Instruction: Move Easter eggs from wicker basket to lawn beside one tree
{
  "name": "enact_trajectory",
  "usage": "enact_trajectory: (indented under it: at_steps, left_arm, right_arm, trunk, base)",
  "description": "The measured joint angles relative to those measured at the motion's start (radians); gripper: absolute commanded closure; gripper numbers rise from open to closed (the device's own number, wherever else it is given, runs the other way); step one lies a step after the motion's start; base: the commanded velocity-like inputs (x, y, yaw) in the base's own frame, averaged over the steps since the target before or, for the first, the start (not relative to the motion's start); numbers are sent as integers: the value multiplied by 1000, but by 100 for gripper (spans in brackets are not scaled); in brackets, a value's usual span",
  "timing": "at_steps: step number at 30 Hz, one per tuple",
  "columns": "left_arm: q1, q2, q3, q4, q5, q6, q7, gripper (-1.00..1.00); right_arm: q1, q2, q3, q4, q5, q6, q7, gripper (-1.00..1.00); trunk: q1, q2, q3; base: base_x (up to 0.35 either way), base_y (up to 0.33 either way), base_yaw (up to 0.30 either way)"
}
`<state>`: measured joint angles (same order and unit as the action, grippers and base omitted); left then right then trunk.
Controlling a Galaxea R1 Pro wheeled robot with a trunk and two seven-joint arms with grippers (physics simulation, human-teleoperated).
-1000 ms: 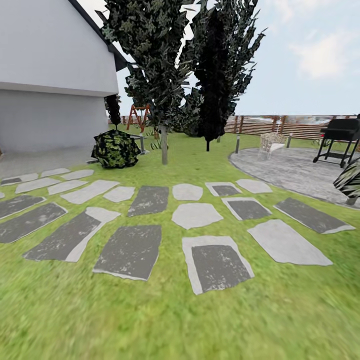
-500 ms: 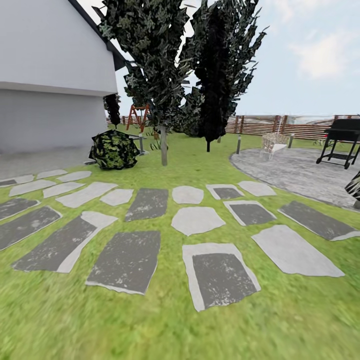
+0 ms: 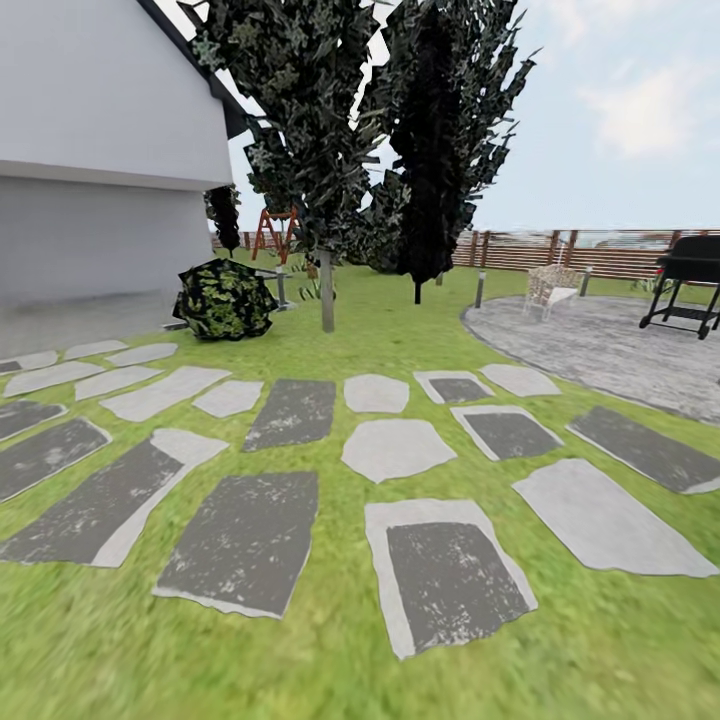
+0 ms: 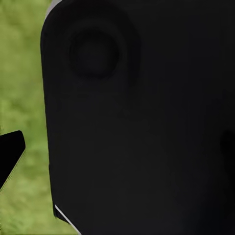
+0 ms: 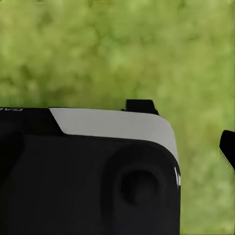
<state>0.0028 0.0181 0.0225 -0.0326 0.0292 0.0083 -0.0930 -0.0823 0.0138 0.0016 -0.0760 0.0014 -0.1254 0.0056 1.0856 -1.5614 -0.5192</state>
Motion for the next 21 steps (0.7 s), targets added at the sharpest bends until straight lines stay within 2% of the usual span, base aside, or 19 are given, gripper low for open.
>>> enact_trajectory:
  at_steps: [13, 21]
  left_arm:
    - [0, 0, 0, 0, 0, 0, 0, -100]
    - [0, 0, -2, 0, -1, 1, 1, -100]
  right_arm:
    - [0, 0, 0, 0, 0, 0, 0, -100]
    - [0, 0, 0, 0, 0, 0, 0, -100]
  trunk:
    - [50, -91, -41]
    - [50, -91, -41]
  base:
    - [331, 0, 0]
    - [331, 0, 0]
